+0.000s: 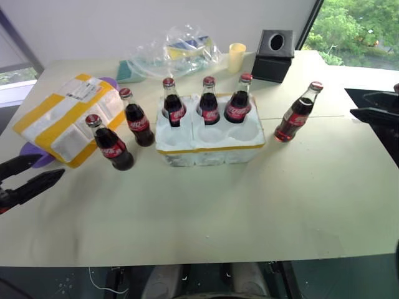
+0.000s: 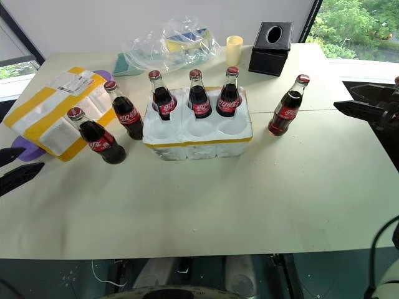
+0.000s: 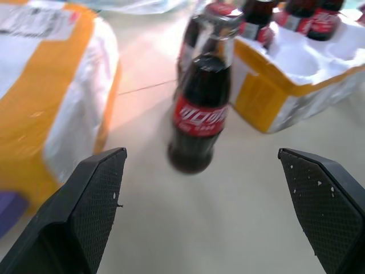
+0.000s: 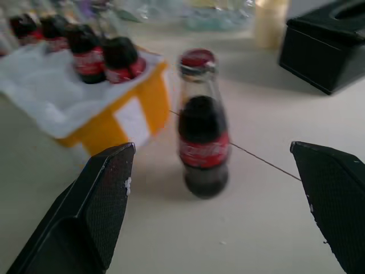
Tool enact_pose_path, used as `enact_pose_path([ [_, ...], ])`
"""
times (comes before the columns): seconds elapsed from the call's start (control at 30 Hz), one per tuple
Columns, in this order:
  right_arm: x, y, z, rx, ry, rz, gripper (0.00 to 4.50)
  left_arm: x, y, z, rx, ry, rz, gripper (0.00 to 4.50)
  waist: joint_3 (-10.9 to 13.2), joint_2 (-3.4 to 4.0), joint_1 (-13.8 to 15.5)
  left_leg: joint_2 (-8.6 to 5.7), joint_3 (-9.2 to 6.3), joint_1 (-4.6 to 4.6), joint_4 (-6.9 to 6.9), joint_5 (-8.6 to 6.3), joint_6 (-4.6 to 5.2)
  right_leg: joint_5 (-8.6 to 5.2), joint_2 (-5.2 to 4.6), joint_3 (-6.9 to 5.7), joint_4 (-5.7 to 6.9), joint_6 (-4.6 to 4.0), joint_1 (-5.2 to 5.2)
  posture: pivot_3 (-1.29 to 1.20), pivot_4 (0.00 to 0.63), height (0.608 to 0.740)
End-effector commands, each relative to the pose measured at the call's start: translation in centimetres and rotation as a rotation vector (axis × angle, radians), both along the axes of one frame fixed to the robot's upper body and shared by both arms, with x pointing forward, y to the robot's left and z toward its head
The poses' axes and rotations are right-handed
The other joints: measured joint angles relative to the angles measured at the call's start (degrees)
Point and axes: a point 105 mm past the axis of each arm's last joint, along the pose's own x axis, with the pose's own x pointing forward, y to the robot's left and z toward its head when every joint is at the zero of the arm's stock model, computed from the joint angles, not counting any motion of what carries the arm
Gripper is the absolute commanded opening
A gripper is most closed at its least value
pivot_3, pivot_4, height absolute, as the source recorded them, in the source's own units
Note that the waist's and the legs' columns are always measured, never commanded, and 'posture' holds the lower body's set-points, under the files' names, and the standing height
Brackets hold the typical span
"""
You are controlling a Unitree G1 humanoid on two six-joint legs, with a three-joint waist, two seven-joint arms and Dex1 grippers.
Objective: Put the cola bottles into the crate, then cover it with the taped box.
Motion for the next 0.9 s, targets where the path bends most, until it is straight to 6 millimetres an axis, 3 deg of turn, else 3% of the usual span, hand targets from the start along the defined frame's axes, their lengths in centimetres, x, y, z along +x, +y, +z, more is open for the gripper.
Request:
enact_pose_path([
  [0.03, -2.8, 3.7, 2.3, 0.039, -0.036, 0.157, 4.5, 2.0, -1.0, -0.7, 0.043, -0.001, -0.031, 4.47, 0.0, 0.02, 0.0, 0.0, 0.0, -0.01, 0.03, 0.0, 0.0, 0.02, 0.0, 0.0, 0.0, 0.03, 0.0, 0.0, 0.15, 0.74],
  [0.27, -6.1, 8.9, 1.0, 0.016, -0.012, 0.302, 4.5, 6.3, -1.5, -2.0, 0.115, -0.042, -0.011, 4.47, 0.0, 0.04, 0.1, -0.01, 0.05, -0.01, 0.09, 0.01, 0.01, 0.06, -0.01, 0.04, 0.03, 0.05, -0.03, 0.0, 0.15, 0.74],
  [0.6, -6.7, 10.9, 0.7, 0.062, -0.012, 0.317, 4.5, 7.9, -4.4, -2.8, 0.045, -0.039, -0.099, 4.47, -0.1, -0.01, 1.2, -0.02, 0.06, -0.03, 0.12, 0.02, 0.04, 0.08, -0.03, 0.05, 0.0, 0.05, -0.03, 0.0, 0.15, 0.74],
  [0.9, -6.4, 12.7, 0.8, 0.081, -0.014, 0.37, 4.5, 9.8, -5.3, -3.6, 0.013, -0.035, -0.072, 4.47, -0.1, -0.08, 1.3, -0.02, 0.06, -0.04, 0.24, 0.03, 0.06, 0.1, -0.02, 0.04, 0.0, 0.04, 0.03, 0.0, 0.15, 0.74],
])
